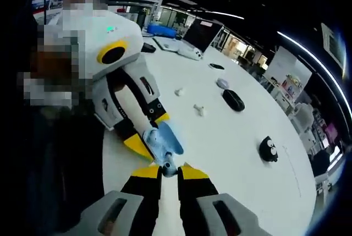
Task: Pick up the earbuds from the table and place the earbuds into the earbud case
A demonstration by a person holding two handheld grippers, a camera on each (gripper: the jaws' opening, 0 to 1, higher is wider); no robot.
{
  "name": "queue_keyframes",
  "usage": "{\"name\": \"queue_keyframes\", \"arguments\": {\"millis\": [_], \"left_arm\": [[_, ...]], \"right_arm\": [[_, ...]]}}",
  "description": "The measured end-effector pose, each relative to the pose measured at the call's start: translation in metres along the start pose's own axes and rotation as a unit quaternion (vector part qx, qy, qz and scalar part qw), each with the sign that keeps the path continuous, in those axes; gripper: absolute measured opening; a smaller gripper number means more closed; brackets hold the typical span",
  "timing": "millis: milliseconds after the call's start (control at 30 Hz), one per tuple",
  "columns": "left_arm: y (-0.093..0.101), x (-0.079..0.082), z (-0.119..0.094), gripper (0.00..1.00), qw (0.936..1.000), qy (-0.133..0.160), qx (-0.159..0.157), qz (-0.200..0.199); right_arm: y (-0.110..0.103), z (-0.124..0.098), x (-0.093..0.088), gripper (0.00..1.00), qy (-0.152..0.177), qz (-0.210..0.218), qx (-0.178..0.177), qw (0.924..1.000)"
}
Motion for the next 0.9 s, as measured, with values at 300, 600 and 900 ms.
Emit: {"name": "queue_keyframes", "arguments": {"millis": [300,600,900], "left_arm": [[0.001,0.001,0.000,0.19,0.9999,-0.005,0.003,0.011],[0.000,0.000,0.000,0.19,1.0000,0.000,0.002,0.004],[-0.002,-0.005,-0.001,0.19,0.9995,0.017,-0.005,-0.025]], "right_arm": [[-0.001,-0.001,0.006,0.11,-0.004,-0.012,-0.003,0.9999],[-0.004,0.001,0.011,0.11,0.006,-0.009,0.001,0.9999],[-0.002,0.004,0.015,0.11,0.029,0.005,0.011,0.9995]]}}
Point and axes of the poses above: the point that each gripper's makers call its tool centre point, and the gripper's own axes: z roughly forward along the fingers, y roughly to its right, x roughly out of its top, the point moved 5 cm from there along -z, roughly backward along the fingers, and after that the axes turned 6 degrees about -y, right-handed, at the moved point
